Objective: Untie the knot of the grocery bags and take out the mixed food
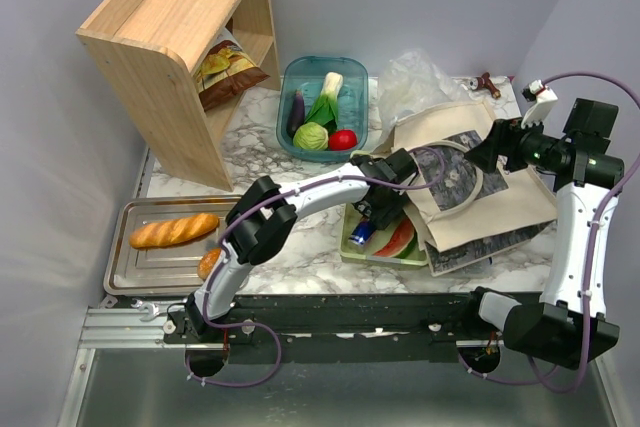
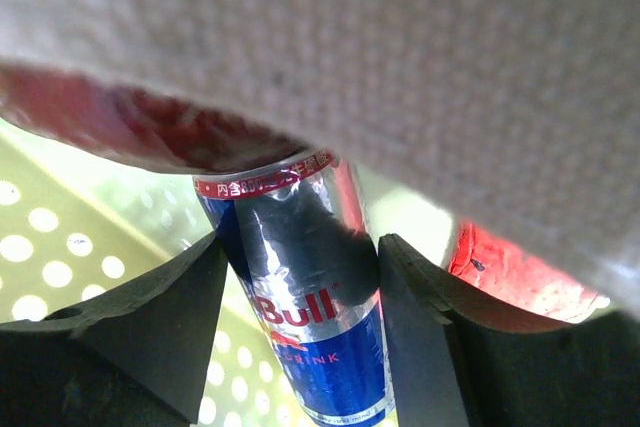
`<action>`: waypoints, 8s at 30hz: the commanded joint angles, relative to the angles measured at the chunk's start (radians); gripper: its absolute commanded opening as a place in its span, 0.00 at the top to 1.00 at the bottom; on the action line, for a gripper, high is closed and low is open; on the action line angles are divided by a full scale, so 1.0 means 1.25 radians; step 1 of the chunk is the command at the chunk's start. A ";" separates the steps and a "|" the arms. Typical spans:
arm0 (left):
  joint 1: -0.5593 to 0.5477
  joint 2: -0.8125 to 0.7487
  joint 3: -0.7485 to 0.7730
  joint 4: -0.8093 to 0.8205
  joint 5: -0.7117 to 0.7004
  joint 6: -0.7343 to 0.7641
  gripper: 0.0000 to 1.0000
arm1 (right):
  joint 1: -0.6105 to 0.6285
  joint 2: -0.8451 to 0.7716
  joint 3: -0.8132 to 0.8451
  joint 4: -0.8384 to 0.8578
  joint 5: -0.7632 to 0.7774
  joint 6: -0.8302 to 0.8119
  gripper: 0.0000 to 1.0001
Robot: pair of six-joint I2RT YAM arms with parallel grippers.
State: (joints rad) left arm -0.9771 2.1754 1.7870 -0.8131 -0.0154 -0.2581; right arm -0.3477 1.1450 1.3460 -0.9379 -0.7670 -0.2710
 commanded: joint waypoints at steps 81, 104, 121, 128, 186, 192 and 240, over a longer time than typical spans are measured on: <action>0.892 -0.357 0.505 0.233 0.082 0.139 1.00 | 0.002 -0.052 -0.123 0.208 -0.090 0.145 0.16; 0.903 -0.380 0.470 0.217 0.050 0.114 0.01 | 0.002 -0.026 -0.120 0.219 -0.091 0.141 0.17; 0.862 -0.760 0.043 0.380 -0.013 0.168 0.01 | 0.002 -0.006 -0.110 0.204 -0.116 0.124 0.16; 0.631 -0.892 -0.154 0.393 0.053 0.415 0.01 | 0.016 0.002 -0.096 0.152 -0.102 0.066 0.17; 0.345 -0.550 -0.153 0.215 0.139 0.300 0.02 | 0.364 0.671 0.537 0.515 0.389 0.089 0.99; 0.346 -0.543 -0.109 0.248 0.155 0.313 0.01 | 0.362 0.550 0.510 0.610 0.272 0.165 0.99; 0.107 -0.551 0.044 0.144 0.689 0.683 1.00 | 0.454 -0.088 -0.095 0.498 -0.175 -0.300 0.00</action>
State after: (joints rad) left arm -0.8261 1.4380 1.7195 -0.5823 0.7139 0.7143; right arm 0.1658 1.0134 1.2240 -0.5259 -0.9089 -0.7490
